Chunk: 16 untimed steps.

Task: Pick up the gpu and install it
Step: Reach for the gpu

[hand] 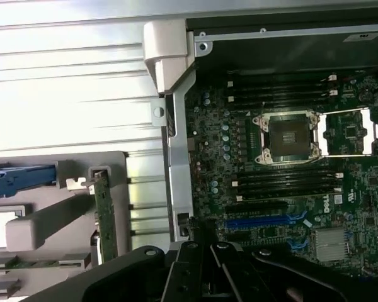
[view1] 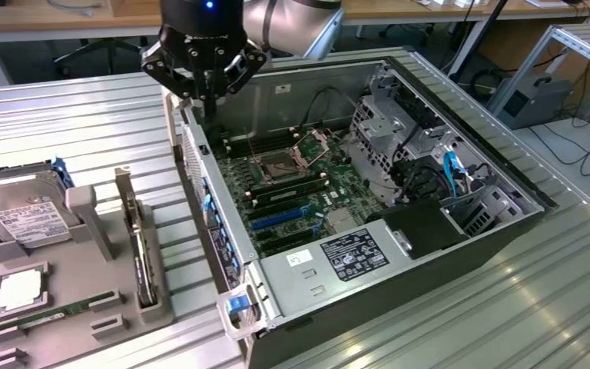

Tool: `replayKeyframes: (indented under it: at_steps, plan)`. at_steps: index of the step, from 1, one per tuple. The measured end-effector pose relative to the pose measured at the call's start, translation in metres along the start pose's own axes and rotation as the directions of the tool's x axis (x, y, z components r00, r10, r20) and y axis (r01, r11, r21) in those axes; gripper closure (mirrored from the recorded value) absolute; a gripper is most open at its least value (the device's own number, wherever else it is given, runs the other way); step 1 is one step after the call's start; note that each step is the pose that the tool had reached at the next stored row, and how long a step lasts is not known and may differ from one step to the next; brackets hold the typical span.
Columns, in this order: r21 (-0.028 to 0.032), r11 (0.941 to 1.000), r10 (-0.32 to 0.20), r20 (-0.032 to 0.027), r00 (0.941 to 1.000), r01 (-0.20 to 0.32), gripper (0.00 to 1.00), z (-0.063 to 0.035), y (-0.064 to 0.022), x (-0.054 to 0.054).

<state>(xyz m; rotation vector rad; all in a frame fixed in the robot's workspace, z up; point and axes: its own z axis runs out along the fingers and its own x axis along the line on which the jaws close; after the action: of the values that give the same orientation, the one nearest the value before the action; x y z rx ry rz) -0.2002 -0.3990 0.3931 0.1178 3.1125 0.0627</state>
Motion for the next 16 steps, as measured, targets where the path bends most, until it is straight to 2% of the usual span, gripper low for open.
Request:
replayKeyframes:
  at_steps: [3, 9, 12, 16]
  plan:
    - [0.0003, 1.0000, 0.000, 0.0000, 1.0000, 0.000, 0.89, -0.0004, -0.0014, 0.019]
    - [0.0005, 1.0000, 0.000, 0.0001, 1.0000, 0.000, 0.89, -0.0009, -0.0036, 0.048]
    - [0.0005, 1.0000, 0.000, 0.0001, 1.0000, 0.000, 0.89, -0.0013, -0.0050, 0.066]
    - [0.0006, 1.0000, 0.000, 0.0000, 1.0000, 0.000, 0.89, -0.0016, -0.0061, 0.081]
